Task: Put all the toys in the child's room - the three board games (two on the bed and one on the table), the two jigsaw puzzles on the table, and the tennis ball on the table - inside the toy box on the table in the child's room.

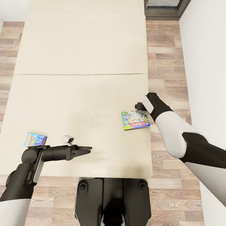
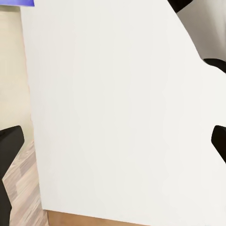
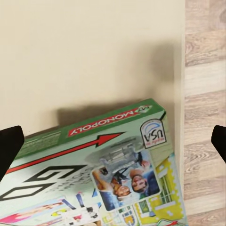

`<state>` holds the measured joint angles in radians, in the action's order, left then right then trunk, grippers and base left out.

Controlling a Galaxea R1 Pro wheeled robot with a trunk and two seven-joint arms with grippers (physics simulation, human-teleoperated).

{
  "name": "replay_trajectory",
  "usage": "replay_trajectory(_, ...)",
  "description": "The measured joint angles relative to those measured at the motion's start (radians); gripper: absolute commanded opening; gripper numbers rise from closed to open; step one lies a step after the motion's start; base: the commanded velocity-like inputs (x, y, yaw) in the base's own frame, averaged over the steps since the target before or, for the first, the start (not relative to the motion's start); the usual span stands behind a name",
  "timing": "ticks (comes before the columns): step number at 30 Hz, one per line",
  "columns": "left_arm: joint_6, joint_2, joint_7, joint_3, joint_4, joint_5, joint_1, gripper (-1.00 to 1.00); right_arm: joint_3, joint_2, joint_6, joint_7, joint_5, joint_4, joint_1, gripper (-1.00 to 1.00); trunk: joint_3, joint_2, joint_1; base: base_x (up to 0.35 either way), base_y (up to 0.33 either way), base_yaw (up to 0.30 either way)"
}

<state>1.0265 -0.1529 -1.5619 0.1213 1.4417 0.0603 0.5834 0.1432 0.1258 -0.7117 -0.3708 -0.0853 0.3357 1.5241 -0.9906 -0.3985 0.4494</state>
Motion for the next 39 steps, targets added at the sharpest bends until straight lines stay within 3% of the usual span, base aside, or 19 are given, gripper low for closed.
replay_trajectory(39,0.000,-0.002,0.001,0.000,0.000,-0.003,-0.001,1.00,0.006,0.006,0.018,0.000,-0.010,0.000,0.001,1.00,0.000,0.000,0.000,0.000,0.000,0.000)
